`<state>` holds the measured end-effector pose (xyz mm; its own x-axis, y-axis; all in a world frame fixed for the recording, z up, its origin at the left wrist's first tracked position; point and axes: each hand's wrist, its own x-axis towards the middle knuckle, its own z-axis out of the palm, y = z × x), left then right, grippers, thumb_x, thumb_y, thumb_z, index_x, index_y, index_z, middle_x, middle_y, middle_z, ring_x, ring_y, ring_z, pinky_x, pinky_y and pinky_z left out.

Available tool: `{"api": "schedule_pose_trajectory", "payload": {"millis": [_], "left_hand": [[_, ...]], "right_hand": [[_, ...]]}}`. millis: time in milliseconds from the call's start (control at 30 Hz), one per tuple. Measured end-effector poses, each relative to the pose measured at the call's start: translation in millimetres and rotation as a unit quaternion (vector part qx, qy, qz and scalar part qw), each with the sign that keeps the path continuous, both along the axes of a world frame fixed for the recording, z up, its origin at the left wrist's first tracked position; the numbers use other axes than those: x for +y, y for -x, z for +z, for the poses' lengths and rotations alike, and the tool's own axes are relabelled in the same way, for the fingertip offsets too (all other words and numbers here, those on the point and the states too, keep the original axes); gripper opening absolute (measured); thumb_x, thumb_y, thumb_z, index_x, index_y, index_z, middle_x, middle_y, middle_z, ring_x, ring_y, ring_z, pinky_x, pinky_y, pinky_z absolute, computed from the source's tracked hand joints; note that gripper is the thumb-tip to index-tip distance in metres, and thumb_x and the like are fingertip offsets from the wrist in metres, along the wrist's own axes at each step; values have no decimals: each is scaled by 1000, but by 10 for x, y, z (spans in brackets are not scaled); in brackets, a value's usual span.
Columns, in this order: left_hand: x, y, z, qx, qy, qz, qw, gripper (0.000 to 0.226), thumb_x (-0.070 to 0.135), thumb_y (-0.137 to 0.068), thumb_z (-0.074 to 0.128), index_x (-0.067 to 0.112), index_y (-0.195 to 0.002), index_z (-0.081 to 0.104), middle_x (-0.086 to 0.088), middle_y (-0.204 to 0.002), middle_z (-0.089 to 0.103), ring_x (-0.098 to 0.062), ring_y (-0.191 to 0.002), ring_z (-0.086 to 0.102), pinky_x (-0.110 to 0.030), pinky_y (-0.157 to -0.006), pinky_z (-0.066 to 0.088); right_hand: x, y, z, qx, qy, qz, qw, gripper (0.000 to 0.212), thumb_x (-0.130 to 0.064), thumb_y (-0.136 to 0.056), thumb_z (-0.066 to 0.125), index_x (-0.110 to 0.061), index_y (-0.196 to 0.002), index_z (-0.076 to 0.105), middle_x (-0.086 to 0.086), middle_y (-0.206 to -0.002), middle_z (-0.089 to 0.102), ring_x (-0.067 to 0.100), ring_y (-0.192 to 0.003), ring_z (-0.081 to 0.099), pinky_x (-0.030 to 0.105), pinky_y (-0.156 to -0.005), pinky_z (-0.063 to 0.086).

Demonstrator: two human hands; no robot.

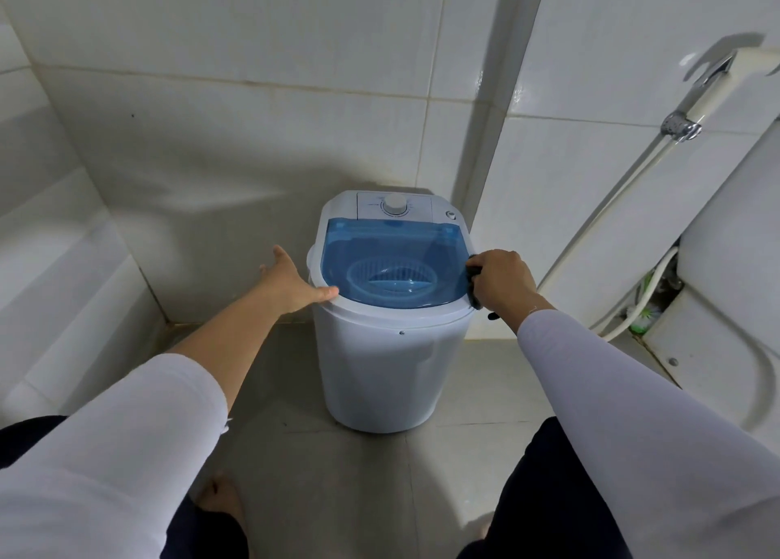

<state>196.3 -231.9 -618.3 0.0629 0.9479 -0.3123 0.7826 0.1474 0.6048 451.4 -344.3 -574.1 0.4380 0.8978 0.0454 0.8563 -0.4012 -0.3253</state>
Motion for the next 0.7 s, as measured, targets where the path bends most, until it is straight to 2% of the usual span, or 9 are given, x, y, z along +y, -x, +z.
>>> {"api": "schedule_pose_trajectory", "payload": {"millis": [100, 233, 333, 467, 567, 700], "left_hand": [[186, 5, 79, -50, 0, 16, 999, 118, 43, -78, 72, 16, -148, -20, -14, -161, 6, -35, -146, 15, -47, -118, 20], [449, -36, 139, -23, -2, 25, 999, 113, 43, -83, 66, 12, -148, -21, -17, -160, 6, -37, -146, 15, -46, -117, 20], [569, -83, 122, -21, 9, 17, 1000, 114, 42, -83, 67, 12, -148, -21, -18, -160, 7, -38, -146, 14, -49, -117, 18], [657, -66, 98, -50, 28, 10, 998, 121, 39, -78, 73, 12, -147, -22, -18, -160, 8, -37, -146, 14, -47, -117, 19], [671, -39, 75, -44, 20, 2, 999, 120, 41, -78, 73, 12, -147, -22, -19, -160, 8, -37, -146, 15, -47, -117, 20], [697, -10, -10, -61, 12, 1, 998, 121, 44, -77, 73, 13, -148, -20, -20, -160, 6, -38, -145, 17, -47, -116, 22]], "right_hand": [[-10, 156, 46, 9, -40, 11, 999, 29, -4, -87, 51, -12, -110, 66, 13, -110, 65, 30, -86, 64, 42, -75, 60], [24, 585, 99, 27, -86, 65, 994, 27, -7, -89, 49, -12, -113, 62, 11, -114, 62, 24, -87, 55, 43, -76, 58], [85, 940, 95, 29, -85, 104, 991, 27, -8, -89, 50, -13, -113, 63, 9, -116, 62, 29, -99, 59, 41, -80, 57], [214, 1298, 10, 15, -79, 159, 984, 29, -9, -89, 51, -13, -115, 64, 8, -118, 61, 28, -105, 57, 39, -78, 57], [324, 1473, -114, -12, -78, 180, 981, 31, -13, -90, 53, -15, -120, 62, 6, -123, 59, 26, -115, 53, 39, -90, 53], [407, 1588, -256, -28, -65, 195, 978, 34, -18, -92, 54, -16, -125, 59, 4, -129, 55, 25, -124, 45, 45, -95, 51]]}}
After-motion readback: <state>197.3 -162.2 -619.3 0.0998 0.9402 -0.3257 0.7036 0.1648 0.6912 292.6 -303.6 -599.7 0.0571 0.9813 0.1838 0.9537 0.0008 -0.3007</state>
